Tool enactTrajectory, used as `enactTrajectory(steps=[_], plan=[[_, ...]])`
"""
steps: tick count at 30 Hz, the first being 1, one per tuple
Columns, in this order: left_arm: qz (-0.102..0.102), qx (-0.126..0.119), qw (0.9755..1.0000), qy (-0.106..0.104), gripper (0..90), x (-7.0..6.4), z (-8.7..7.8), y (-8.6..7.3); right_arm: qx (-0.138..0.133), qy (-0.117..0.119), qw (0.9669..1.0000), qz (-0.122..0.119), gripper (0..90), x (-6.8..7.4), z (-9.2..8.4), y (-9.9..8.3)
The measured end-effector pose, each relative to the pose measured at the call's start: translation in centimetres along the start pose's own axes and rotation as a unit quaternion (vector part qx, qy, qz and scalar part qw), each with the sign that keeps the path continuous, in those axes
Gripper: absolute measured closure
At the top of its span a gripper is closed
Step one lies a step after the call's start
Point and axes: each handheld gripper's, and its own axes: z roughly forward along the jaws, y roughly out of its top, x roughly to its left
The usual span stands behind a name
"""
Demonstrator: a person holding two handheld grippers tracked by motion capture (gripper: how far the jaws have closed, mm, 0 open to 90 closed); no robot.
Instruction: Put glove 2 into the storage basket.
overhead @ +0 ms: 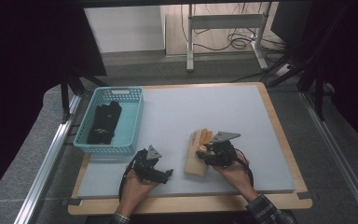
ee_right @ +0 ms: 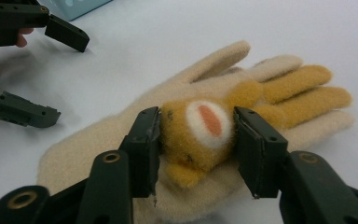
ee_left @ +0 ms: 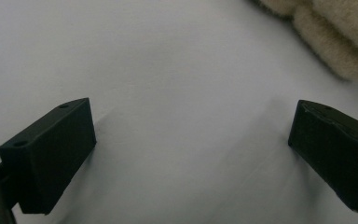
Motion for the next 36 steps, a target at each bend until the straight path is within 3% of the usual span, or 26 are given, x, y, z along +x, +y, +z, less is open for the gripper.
enactTrajectory(steps=[5,9,14,16,19,24,30,36], plan=[[0.001,-0.001,1.0000,0.001,0.9,0.0,0.0,0.0,-0.022,-0.004,0.9997,0.002,44.8,-1.0,-1.8,0.9],[0.000,-0.001,1.0000,0.001,0.9,0.0,0.0,0.0,-0.031,-0.012,0.9994,0.008,46.6,-2.1,-3.1,0.9],[0.002,-0.002,1.0000,0.000,1.6,0.0,-0.1,0.0,-0.009,0.013,0.9994,0.030,65.3,-3.5,-3.4,-0.5],[0.003,-0.002,1.0000,0.000,1.9,0.0,-0.1,0.0,0.002,0.020,0.9994,0.028,73.5,-3.7,-3.3,-1.3],[0.000,-0.002,1.0000,0.000,2.6,0.0,-0.2,-0.1,0.017,0.022,0.9994,0.022,80.8,-3.7,-2.9,-2.4],[-0.005,0.002,1.0000,0.006,3.1,0.4,-0.8,-0.6,0.027,0.031,0.9991,0.010,83.2,-3.3,-2.1,-3.4],[-0.015,0.006,0.9998,0.013,0.0,1.3,-1.2,-1.2,0.036,0.038,0.9986,-0.005,83.2,-2.2,-0.6,-3.4],[-0.004,0.007,1.0000,0.005,0.4,1.7,-1.5,-1.5,0.040,0.051,0.9978,-0.013,83.1,-1.0,0.4,-3.1]])
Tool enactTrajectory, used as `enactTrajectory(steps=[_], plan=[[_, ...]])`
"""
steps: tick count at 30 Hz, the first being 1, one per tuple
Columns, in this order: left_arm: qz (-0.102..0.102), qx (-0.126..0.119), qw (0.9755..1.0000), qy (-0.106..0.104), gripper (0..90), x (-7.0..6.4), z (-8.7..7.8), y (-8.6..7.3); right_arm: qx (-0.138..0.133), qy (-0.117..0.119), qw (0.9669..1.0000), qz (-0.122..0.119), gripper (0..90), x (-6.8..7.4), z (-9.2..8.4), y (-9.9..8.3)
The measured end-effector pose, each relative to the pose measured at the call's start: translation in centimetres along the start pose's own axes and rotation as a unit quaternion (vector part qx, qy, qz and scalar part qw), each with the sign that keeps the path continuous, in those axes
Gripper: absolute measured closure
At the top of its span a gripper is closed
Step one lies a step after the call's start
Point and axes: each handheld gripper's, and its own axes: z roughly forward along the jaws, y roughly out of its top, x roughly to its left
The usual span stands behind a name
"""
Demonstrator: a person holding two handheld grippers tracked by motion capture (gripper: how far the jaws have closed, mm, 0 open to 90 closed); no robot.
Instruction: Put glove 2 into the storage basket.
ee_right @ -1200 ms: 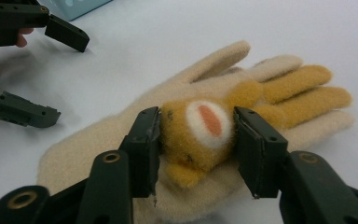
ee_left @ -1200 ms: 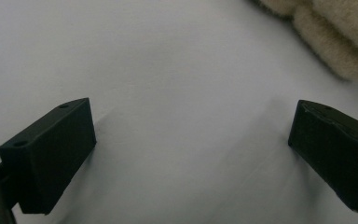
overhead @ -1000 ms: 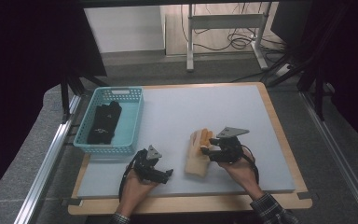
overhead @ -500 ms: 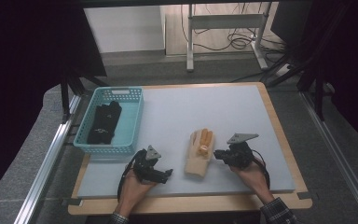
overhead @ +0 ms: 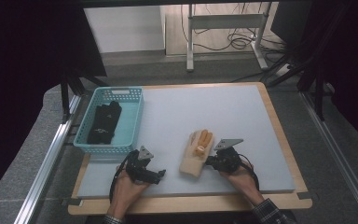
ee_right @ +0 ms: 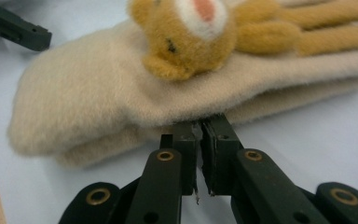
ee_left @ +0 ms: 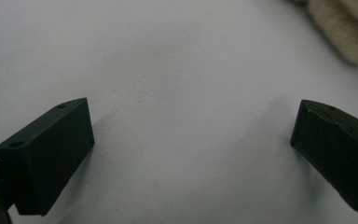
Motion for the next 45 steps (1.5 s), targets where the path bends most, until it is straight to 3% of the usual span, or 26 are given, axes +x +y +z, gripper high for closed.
enactTrajectory(steps=[4,13,21,26,33,38,45], plan=[[0.011,-0.003,0.9999,-0.011,1.9,0.4,-0.2,-0.2,0.000,0.008,0.9999,-0.007,82.8,0.7,0.8,0.5],[0.009,-0.006,0.9999,-0.011,1.9,0.4,-0.2,-0.3,0.003,0.014,0.9995,-0.027,80.4,2.2,3.2,2.1],[0.010,-0.007,0.9998,-0.012,1.9,0.4,-0.1,-0.3,0.001,0.005,0.9995,-0.030,76.8,2.2,2.4,1.9],[0.011,-0.007,0.9998,-0.012,1.9,0.4,-0.1,-0.3,-0.007,-0.019,0.9995,-0.026,68.4,1.0,0.3,1.5],[0.011,-0.007,0.9998,-0.012,1.9,0.4,-0.1,-0.3,-0.007,-0.052,0.9986,-0.004,41.0,-1.6,-2.2,0.2],[0.011,-0.006,0.9998,-0.012,1.8,0.4,-0.1,-0.3,-0.022,-0.083,0.9963,0.005,22.3,-3.1,-3.4,-1.4],[0.010,-0.006,0.9998,-0.012,1.9,0.4,-0.1,-0.3,-0.029,-0.113,0.9926,0.035,16.3,-5.2,-4.8,-3.6]])
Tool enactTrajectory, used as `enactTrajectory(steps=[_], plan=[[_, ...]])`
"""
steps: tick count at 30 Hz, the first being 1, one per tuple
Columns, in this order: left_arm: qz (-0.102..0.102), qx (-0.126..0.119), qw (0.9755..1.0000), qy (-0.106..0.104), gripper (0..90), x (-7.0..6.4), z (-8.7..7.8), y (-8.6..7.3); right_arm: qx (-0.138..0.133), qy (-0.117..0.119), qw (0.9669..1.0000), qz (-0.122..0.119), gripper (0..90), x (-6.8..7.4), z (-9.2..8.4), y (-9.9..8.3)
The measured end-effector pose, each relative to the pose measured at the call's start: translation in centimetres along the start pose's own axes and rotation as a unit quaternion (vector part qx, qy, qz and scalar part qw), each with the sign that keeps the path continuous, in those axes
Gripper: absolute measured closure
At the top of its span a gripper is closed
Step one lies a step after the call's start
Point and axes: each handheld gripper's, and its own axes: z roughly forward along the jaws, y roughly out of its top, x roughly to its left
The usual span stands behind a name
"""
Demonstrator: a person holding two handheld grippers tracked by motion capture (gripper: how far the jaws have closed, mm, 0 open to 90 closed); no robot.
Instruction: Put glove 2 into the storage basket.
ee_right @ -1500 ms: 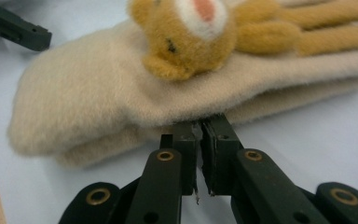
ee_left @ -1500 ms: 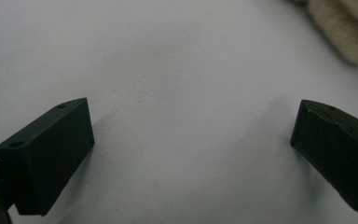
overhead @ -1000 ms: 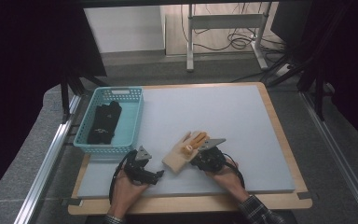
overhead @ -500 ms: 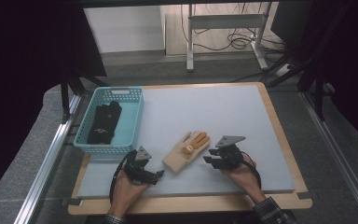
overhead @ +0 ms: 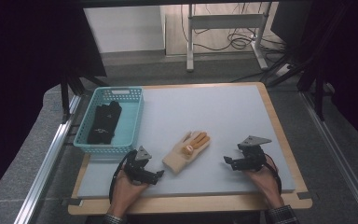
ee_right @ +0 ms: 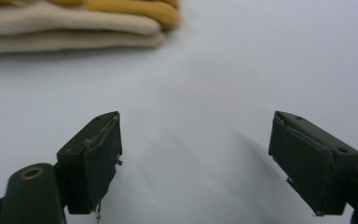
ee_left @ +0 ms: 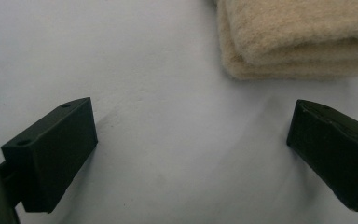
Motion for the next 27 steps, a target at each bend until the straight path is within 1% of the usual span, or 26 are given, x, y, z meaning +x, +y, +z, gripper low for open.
enactTrajectory(steps=[4,5,6,8,15,20,21,23,27], plan=[[0.000,0.000,1.0000,0.000,1.9,0.0,0.0,0.0,0.006,-0.011,0.9998,0.012,14.2,-0.6,-0.1,-0.5],[0.000,0.000,1.0000,0.000,1.9,0.0,0.0,0.0,0.009,-0.010,0.9999,0.011,13.6,-0.6,-0.1,-0.5],[0.000,0.000,1.0000,0.000,1.9,0.0,0.0,0.0,0.020,-0.010,0.9997,0.008,12.5,-0.6,0.1,-0.5],[-0.001,0.000,1.0000,0.000,1.8,0.0,0.0,0.0,0.027,-0.024,0.9993,-0.012,11.7,-0.2,0.2,-0.5],[-0.003,-0.003,1.0000,0.000,2.1,0.0,0.0,0.0,0.025,-0.024,0.9993,-0.011,11.6,-0.1,0.3,-0.6],[-0.008,-0.004,0.9999,0.005,4.6,-0.4,-0.3,-0.1,0.024,-0.025,0.9993,-0.011,11.7,-0.1,0.2,-0.6],[-0.007,0.000,1.0000,0.002,4.5,-0.5,-0.4,-0.1,0.024,-0.026,0.9993,-0.011,11.7,-0.1,0.2,-0.6],[-0.012,-0.002,0.9999,-0.009,4.3,-0.6,-0.7,0.1,0.024,-0.027,0.9993,-0.011,11.7,-0.1,0.2,-0.6],[-0.027,-0.023,0.9987,-0.036,2.1,-0.9,-1.4,0.9,0.024,-0.029,0.9993,-0.010,11.7,-0.1,0.2,-0.6]])
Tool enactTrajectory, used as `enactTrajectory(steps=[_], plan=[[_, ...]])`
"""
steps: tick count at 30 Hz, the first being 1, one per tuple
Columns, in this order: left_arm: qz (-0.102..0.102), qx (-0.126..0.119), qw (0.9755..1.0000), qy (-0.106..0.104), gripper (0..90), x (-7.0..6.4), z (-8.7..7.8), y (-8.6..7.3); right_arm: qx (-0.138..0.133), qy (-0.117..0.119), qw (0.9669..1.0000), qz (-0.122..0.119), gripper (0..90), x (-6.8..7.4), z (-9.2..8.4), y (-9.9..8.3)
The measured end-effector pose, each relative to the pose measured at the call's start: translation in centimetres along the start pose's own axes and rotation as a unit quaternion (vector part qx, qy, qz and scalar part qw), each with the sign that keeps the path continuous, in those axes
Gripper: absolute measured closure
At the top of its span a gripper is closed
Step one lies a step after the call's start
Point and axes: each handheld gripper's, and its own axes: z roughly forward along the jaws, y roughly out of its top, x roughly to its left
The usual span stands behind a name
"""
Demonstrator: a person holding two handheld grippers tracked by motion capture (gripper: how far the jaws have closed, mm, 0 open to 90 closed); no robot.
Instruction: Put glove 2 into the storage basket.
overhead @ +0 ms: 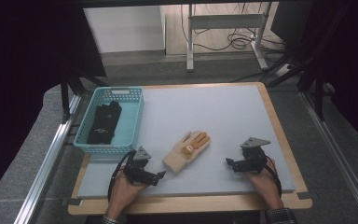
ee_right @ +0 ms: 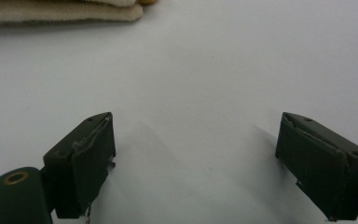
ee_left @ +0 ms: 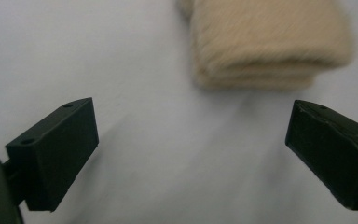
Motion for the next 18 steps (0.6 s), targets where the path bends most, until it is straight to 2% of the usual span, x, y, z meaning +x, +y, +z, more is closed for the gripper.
enactTrajectory(steps=[3,7,15,18], plan=[[-0.004,-0.010,0.9999,-0.013,1.5,-0.4,0.0,1.0,0.000,-0.001,1.0000,0.001,11.7,0.0,0.0,0.0],[0.008,-0.009,0.9997,-0.022,0.6,-1.1,0.8,3.1,0.001,-0.003,1.0000,0.002,11.7,0.0,0.0,0.0],[0.033,0.029,0.9987,-0.025,0.9,-2.6,4.3,7.4,0.000,-0.003,1.0000,0.002,11.7,0.0,0.0,0.0],[0.040,0.046,0.9980,-0.018,1.6,-2.9,5.6,8.3,0.000,-0.003,1.0000,0.002,11.7,0.0,0.0,0.0]])
